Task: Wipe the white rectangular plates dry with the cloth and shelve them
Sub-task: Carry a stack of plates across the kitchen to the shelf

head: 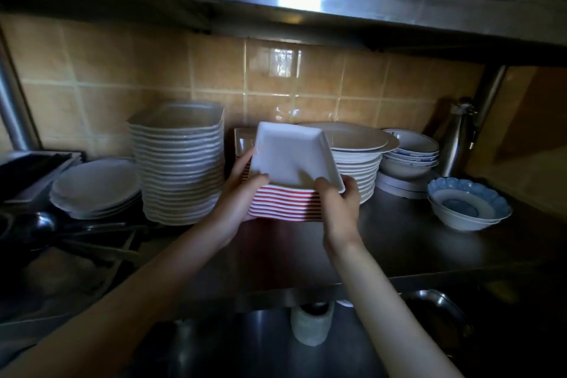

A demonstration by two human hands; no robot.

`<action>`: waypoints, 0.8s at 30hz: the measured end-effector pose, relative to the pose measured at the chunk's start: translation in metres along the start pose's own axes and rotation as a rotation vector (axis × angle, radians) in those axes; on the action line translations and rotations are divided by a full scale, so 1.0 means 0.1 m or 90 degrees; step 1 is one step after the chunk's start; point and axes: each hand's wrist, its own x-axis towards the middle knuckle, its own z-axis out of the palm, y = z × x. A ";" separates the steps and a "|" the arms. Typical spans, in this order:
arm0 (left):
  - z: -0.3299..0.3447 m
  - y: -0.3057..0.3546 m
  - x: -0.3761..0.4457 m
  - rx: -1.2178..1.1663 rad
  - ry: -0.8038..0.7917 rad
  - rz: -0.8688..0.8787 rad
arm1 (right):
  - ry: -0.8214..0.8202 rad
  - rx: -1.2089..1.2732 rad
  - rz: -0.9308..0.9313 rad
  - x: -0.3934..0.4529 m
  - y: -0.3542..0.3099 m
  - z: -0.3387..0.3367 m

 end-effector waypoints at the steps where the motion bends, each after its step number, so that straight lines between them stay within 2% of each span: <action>1: -0.02 0.01 0.03 0.000 0.001 0.006 | 0.002 -0.002 0.000 0.03 -0.01 0.04; 9: -0.12 0.00 0.48 0.000 0.029 0.065 | 0.003 -0.002 -0.011 0.39 -0.01 0.29; 20: -0.10 -0.10 1.04 0.042 0.105 0.131 | -0.064 -0.031 -0.008 1.06 0.06 0.53; 24: -0.15 -0.05 1.04 0.073 0.068 0.189 | -0.096 -0.045 0.009 1.21 0.11 0.64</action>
